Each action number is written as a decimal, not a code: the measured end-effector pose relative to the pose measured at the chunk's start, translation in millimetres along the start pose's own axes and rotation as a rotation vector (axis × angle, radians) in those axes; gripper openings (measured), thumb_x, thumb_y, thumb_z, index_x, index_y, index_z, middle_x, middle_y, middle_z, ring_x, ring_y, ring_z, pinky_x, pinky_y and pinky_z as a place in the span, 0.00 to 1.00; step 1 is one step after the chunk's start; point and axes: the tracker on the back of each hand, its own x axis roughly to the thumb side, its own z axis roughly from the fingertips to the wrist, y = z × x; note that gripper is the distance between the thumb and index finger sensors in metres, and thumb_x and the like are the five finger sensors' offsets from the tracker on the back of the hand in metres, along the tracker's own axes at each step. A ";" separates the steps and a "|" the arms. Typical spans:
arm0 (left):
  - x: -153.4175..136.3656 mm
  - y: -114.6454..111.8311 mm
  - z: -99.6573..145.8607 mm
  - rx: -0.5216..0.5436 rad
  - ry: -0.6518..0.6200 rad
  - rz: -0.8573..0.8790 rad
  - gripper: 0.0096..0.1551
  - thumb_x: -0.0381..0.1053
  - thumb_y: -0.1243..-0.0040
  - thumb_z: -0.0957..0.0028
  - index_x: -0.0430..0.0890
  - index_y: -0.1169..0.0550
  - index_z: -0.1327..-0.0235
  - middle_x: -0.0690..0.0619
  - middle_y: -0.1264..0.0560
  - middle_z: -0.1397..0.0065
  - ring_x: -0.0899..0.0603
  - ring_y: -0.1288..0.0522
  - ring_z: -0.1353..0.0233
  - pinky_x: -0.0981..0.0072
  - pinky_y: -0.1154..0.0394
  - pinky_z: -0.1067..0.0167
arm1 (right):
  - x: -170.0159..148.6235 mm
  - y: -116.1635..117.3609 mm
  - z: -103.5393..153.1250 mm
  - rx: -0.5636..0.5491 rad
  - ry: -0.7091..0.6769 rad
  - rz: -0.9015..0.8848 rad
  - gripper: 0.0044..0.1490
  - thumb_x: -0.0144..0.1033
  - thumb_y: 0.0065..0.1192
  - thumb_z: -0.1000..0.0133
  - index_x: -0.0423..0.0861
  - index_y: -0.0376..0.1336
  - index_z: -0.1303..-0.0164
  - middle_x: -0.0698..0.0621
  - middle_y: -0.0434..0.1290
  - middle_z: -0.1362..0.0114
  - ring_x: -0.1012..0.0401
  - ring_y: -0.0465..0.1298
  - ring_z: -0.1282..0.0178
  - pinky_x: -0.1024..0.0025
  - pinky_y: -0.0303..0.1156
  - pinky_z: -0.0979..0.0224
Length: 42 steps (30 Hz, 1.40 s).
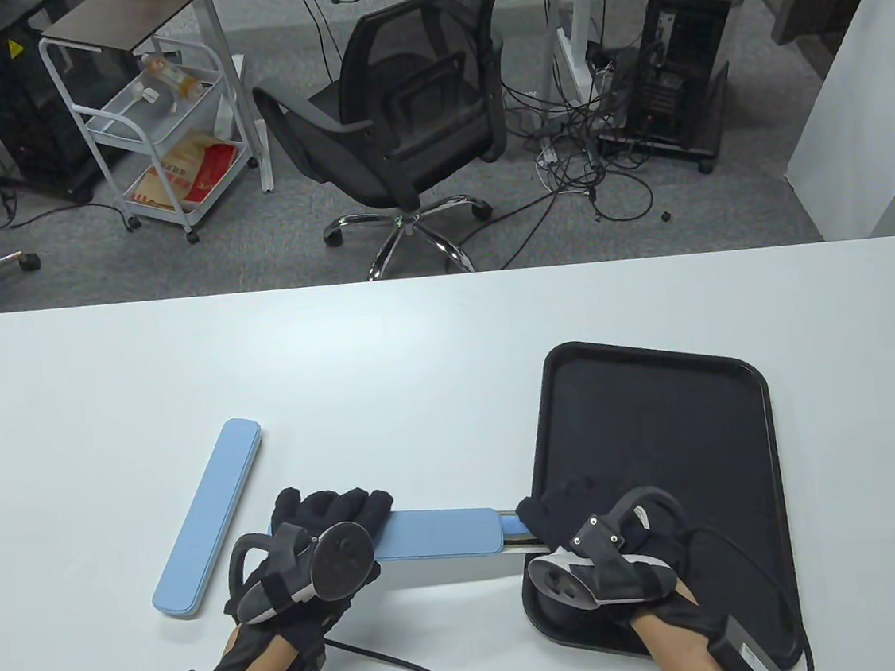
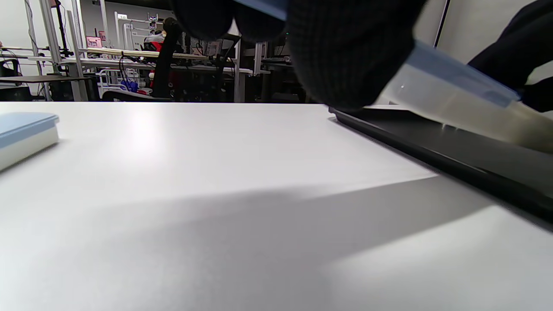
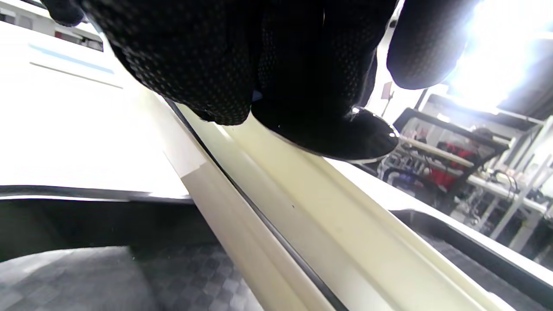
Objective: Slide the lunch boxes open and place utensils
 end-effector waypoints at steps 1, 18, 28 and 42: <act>-0.2 0.0 -0.1 0.000 0.001 0.004 0.50 0.57 0.25 0.52 0.58 0.41 0.20 0.58 0.41 0.17 0.40 0.39 0.19 0.23 0.51 0.24 | 0.9 -0.1 -0.3 -0.011 0.003 0.003 0.33 0.36 0.81 0.47 0.49 0.69 0.31 0.50 0.80 0.36 0.48 0.80 0.36 0.39 0.71 0.29; -27.5 0.5 -2.1 -0.004 0.127 0.191 0.50 0.57 0.26 0.51 0.57 0.42 0.20 0.57 0.42 0.17 0.40 0.40 0.19 0.22 0.51 0.24 | -106.0 9.6 53.8 -0.282 0.747 -0.700 0.42 0.54 0.64 0.40 0.45 0.59 0.20 0.39 0.69 0.23 0.38 0.70 0.27 0.36 0.67 0.29; -38.1 1.5 -1.6 0.010 0.149 0.301 0.49 0.57 0.28 0.50 0.57 0.43 0.20 0.57 0.43 0.17 0.39 0.40 0.19 0.22 0.51 0.24 | -117.2 68.3 59.1 -0.120 0.666 -1.296 0.56 0.46 0.71 0.41 0.41 0.42 0.14 0.32 0.50 0.15 0.32 0.59 0.22 0.30 0.60 0.27; -22.9 2.9 -1.1 0.034 0.173 0.246 0.49 0.58 0.28 0.52 0.58 0.41 0.20 0.57 0.41 0.17 0.39 0.39 0.19 0.23 0.49 0.25 | -89.1 73.8 35.9 -0.097 0.556 -1.258 0.51 0.39 0.69 0.40 0.35 0.44 0.17 0.35 0.63 0.20 0.37 0.70 0.27 0.33 0.66 0.29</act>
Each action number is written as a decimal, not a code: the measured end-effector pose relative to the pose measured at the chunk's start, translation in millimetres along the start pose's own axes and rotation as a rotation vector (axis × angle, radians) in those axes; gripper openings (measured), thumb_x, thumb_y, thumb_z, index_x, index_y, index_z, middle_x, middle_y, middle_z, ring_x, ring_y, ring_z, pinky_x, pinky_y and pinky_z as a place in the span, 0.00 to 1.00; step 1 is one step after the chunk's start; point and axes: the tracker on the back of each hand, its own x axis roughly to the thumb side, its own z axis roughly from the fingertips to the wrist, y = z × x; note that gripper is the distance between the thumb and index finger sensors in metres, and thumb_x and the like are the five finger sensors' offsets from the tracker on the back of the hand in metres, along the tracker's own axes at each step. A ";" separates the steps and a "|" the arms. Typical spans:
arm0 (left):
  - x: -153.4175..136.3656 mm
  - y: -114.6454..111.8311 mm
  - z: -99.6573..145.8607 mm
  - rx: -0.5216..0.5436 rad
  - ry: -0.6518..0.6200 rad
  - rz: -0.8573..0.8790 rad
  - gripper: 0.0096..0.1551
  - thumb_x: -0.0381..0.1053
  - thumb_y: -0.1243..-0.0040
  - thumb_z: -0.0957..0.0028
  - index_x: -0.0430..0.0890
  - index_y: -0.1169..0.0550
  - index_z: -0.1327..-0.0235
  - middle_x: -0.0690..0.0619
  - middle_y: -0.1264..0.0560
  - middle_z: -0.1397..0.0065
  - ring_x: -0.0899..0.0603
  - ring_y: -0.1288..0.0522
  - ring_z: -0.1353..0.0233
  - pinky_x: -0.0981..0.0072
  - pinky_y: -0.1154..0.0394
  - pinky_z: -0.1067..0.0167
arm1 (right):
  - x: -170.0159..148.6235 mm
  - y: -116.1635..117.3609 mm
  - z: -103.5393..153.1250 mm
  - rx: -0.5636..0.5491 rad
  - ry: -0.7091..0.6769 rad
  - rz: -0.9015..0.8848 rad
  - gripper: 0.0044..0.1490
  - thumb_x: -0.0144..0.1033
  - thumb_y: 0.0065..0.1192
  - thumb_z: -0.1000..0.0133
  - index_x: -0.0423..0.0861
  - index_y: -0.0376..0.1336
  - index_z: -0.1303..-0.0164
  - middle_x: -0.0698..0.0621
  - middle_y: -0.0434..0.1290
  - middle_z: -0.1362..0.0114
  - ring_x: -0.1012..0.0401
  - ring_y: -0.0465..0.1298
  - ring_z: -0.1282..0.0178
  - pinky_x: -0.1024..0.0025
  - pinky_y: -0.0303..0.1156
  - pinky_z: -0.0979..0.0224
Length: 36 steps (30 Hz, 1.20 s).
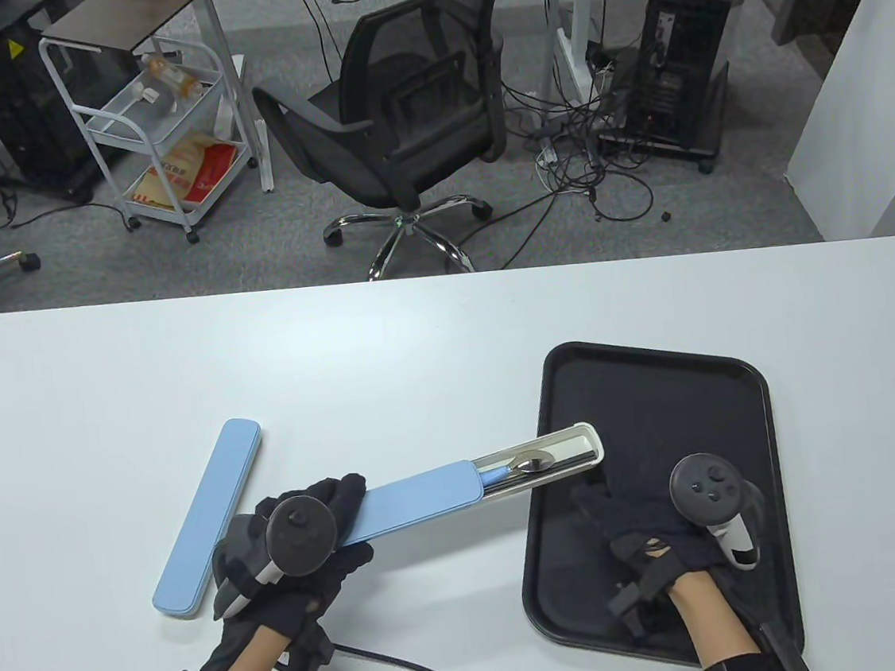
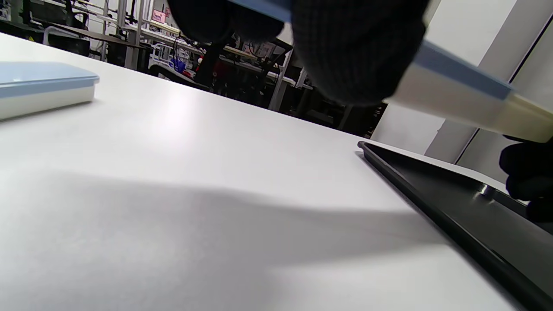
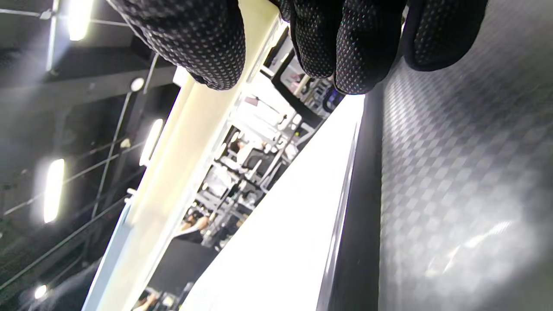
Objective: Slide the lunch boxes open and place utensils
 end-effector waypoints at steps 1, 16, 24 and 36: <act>1.5 -0.7 0.0 0.000 0.004 -0.007 0.49 0.59 0.28 0.52 0.58 0.41 0.20 0.57 0.41 0.17 0.40 0.38 0.19 0.23 0.49 0.25 | 1.1 4.3 -0.7 0.010 -0.003 0.008 0.51 0.39 0.69 0.40 0.34 0.44 0.17 0.35 0.63 0.21 0.37 0.70 0.27 0.33 0.66 0.29; 7.5 -8.9 0.6 -0.027 0.018 0.019 0.49 0.59 0.28 0.52 0.57 0.41 0.20 0.55 0.41 0.17 0.39 0.38 0.19 0.23 0.48 0.25 | 28.5 48.7 -4.8 0.141 -0.084 0.079 0.51 0.41 0.66 0.39 0.34 0.43 0.17 0.35 0.62 0.20 0.37 0.69 0.27 0.33 0.66 0.29; 10.2 -11.2 0.2 -0.036 0.009 0.036 0.49 0.59 0.28 0.52 0.57 0.41 0.20 0.56 0.41 0.17 0.39 0.38 0.19 0.23 0.47 0.25 | 43.3 66.0 -2.5 0.198 -0.141 0.156 0.50 0.41 0.66 0.39 0.34 0.43 0.17 0.35 0.62 0.20 0.36 0.69 0.26 0.33 0.65 0.28; 11.3 -11.3 1.9 0.002 -0.011 0.034 0.49 0.59 0.27 0.52 0.57 0.40 0.20 0.56 0.40 0.18 0.38 0.37 0.20 0.24 0.46 0.25 | 60.3 81.0 2.1 0.217 -0.184 0.259 0.57 0.45 0.65 0.39 0.29 0.39 0.18 0.33 0.60 0.19 0.36 0.68 0.26 0.33 0.65 0.28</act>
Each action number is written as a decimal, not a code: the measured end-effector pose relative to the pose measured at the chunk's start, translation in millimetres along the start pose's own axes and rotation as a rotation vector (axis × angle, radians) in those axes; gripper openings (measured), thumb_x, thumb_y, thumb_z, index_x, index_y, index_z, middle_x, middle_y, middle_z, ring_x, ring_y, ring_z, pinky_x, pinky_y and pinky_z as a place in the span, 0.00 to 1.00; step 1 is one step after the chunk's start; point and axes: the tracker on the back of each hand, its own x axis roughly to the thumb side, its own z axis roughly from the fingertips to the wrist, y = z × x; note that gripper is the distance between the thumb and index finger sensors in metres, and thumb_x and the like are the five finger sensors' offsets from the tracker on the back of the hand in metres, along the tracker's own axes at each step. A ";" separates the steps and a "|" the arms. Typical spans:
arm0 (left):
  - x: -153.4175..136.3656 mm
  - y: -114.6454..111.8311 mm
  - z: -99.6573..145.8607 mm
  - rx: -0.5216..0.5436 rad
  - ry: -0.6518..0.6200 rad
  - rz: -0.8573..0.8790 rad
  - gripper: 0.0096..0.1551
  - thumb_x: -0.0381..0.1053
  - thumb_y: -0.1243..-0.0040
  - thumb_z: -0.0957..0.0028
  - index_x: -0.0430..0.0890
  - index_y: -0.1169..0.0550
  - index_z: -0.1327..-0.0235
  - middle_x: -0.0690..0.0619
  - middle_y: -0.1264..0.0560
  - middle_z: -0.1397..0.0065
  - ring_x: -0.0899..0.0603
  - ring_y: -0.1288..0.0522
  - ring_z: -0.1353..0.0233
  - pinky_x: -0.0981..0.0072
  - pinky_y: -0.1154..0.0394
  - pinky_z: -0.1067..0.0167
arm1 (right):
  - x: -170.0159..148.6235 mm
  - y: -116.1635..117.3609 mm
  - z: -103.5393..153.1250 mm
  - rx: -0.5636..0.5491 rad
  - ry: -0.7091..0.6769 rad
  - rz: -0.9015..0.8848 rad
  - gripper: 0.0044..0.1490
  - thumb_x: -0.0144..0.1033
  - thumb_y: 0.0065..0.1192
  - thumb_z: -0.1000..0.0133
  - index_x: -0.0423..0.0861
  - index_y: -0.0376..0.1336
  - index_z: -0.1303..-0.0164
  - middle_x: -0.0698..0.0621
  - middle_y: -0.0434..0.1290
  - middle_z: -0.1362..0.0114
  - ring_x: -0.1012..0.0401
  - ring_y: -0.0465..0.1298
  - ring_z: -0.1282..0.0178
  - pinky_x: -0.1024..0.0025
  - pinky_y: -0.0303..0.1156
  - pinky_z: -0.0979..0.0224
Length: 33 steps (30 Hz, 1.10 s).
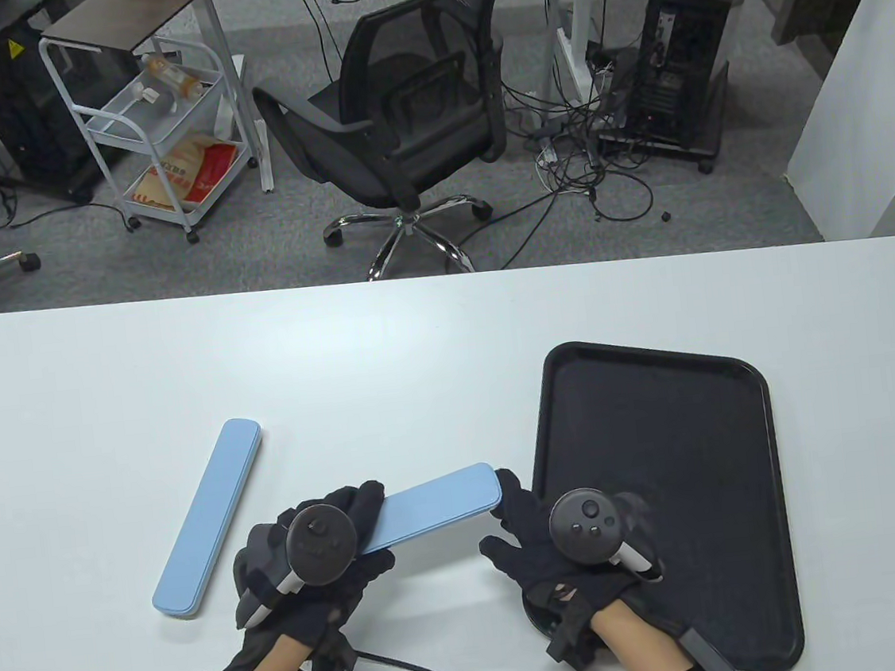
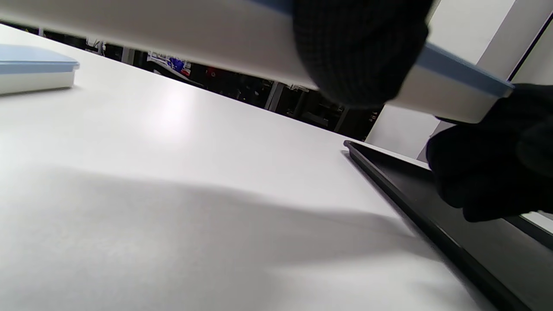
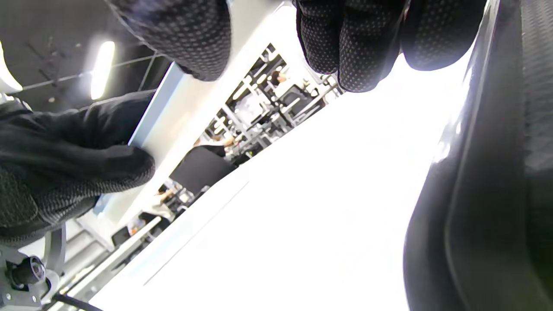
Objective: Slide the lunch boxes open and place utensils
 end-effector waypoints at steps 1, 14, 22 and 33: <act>-1.2 -0.1 -0.1 -0.006 0.005 0.002 0.49 0.59 0.27 0.52 0.57 0.40 0.20 0.56 0.40 0.18 0.38 0.37 0.20 0.24 0.46 0.25 | -0.7 0.1 -0.5 0.011 -0.003 -0.002 0.57 0.46 0.65 0.39 0.30 0.39 0.18 0.33 0.60 0.19 0.35 0.67 0.25 0.32 0.65 0.28; -26.3 -19.5 -13.9 -0.011 0.255 0.006 0.49 0.53 0.30 0.46 0.48 0.46 0.19 0.43 0.43 0.17 0.33 0.36 0.22 0.30 0.38 0.27 | -11.7 -15.6 10.0 -0.083 0.025 0.321 0.52 0.55 0.61 0.39 0.40 0.46 0.15 0.34 0.58 0.16 0.32 0.62 0.22 0.28 0.60 0.27; -23.1 -40.0 -22.4 -0.037 0.341 -0.090 0.52 0.53 0.33 0.44 0.44 0.52 0.20 0.41 0.47 0.17 0.33 0.37 0.21 0.32 0.36 0.28 | -16.3 -26.6 14.0 -0.033 0.076 0.386 0.52 0.58 0.59 0.39 0.43 0.45 0.14 0.34 0.50 0.12 0.28 0.50 0.16 0.20 0.49 0.27; -26.3 -56.9 -29.7 -0.153 0.375 -0.127 0.51 0.58 0.35 0.44 0.47 0.50 0.19 0.43 0.48 0.16 0.36 0.36 0.21 0.37 0.32 0.28 | -20.1 -31.5 14.3 0.007 0.095 0.376 0.51 0.58 0.59 0.39 0.43 0.46 0.14 0.33 0.49 0.12 0.28 0.50 0.16 0.19 0.47 0.27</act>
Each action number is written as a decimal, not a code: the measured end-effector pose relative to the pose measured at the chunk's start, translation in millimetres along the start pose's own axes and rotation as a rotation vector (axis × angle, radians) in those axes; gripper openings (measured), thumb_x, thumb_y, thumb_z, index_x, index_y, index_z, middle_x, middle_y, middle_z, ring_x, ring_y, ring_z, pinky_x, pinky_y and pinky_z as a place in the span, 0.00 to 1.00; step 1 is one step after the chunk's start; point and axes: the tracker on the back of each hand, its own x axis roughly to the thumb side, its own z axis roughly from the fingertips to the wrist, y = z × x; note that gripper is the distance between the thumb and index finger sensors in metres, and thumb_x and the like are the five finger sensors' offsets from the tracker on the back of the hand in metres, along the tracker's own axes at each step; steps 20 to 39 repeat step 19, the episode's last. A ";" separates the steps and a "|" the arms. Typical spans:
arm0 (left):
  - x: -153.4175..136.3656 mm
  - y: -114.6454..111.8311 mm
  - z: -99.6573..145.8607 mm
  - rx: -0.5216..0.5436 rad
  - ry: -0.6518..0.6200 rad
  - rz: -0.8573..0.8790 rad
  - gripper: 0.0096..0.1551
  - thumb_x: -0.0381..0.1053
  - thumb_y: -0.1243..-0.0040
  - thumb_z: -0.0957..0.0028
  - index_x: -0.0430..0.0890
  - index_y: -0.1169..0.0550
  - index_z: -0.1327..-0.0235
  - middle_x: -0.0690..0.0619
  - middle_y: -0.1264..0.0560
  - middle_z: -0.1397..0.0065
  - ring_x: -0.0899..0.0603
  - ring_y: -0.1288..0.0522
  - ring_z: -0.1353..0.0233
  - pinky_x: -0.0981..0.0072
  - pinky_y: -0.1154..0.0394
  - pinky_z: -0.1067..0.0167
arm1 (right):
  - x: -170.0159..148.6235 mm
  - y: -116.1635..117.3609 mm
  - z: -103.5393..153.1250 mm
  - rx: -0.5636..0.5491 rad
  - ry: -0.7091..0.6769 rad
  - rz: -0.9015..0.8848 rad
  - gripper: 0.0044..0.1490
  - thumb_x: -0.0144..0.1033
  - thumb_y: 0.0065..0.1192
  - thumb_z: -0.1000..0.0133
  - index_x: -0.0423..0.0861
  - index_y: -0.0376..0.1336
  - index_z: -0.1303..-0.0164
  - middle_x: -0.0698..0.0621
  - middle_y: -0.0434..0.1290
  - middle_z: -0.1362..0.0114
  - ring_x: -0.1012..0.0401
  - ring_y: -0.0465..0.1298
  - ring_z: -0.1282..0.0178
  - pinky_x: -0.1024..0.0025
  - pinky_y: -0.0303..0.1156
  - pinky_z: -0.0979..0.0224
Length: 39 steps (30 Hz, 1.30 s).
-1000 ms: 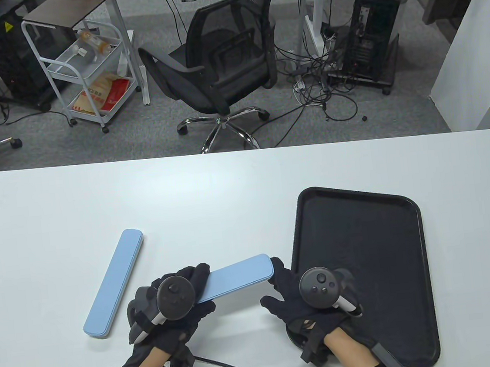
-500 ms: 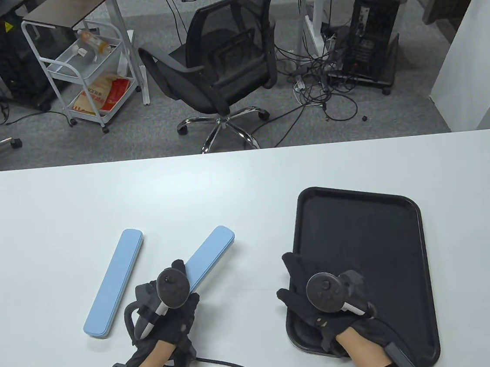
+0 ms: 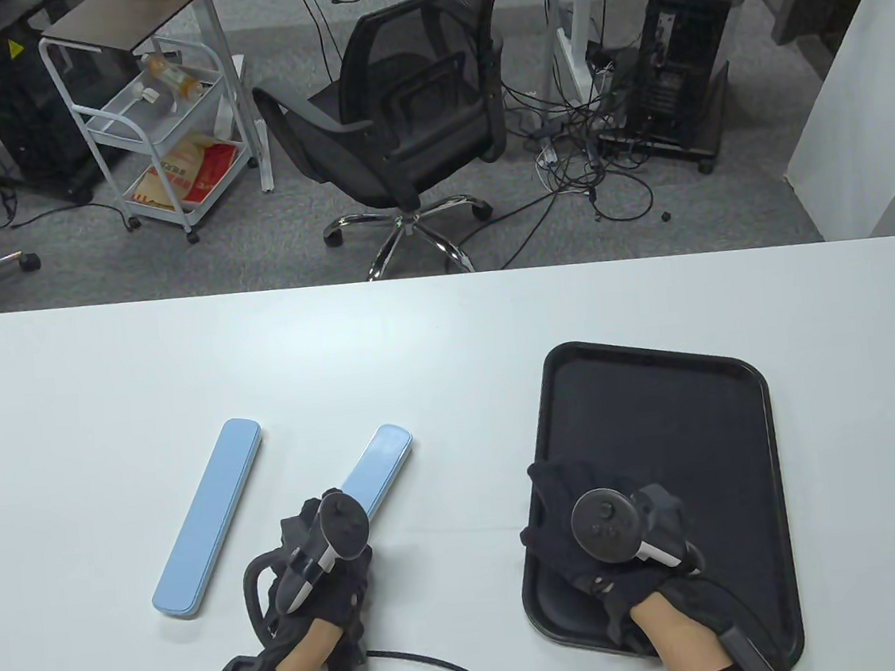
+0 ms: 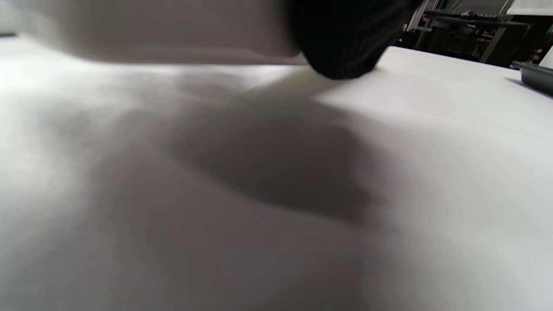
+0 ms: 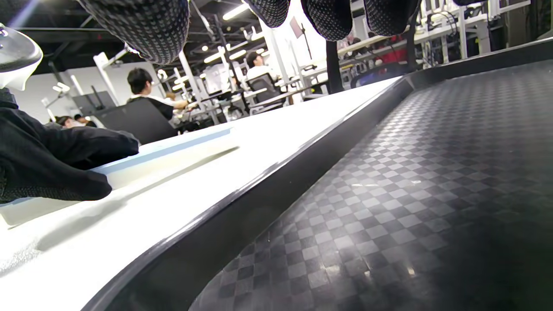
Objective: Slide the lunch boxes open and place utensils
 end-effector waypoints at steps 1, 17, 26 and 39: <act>-0.2 -0.9 -0.4 -0.010 -0.001 0.000 0.51 0.60 0.36 0.44 0.47 0.50 0.19 0.43 0.48 0.16 0.36 0.36 0.21 0.37 0.33 0.28 | -0.5 0.3 -0.3 0.004 0.001 0.004 0.51 0.58 0.59 0.39 0.43 0.46 0.14 0.33 0.49 0.12 0.28 0.50 0.16 0.19 0.47 0.27; -27.6 47.6 14.5 0.163 -0.053 -0.104 0.49 0.70 0.52 0.44 0.59 0.59 0.18 0.52 0.72 0.15 0.31 0.71 0.14 0.16 0.69 0.30 | 4.0 8.0 -0.8 0.043 0.015 0.103 0.51 0.58 0.58 0.38 0.43 0.45 0.13 0.34 0.48 0.11 0.28 0.48 0.16 0.19 0.47 0.27; -29.1 49.7 13.4 0.176 -0.065 -0.100 0.49 0.70 0.52 0.44 0.59 0.59 0.19 0.53 0.73 0.16 0.32 0.73 0.14 0.16 0.71 0.30 | 5.1 10.0 -1.7 0.052 0.009 0.111 0.51 0.58 0.58 0.38 0.43 0.45 0.13 0.33 0.48 0.11 0.28 0.48 0.16 0.19 0.47 0.27; -29.1 49.7 13.4 0.176 -0.065 -0.100 0.49 0.70 0.52 0.44 0.59 0.59 0.19 0.53 0.73 0.16 0.32 0.73 0.14 0.16 0.71 0.30 | 5.1 10.0 -1.7 0.052 0.009 0.111 0.51 0.58 0.58 0.38 0.43 0.45 0.13 0.33 0.48 0.11 0.28 0.48 0.16 0.19 0.47 0.27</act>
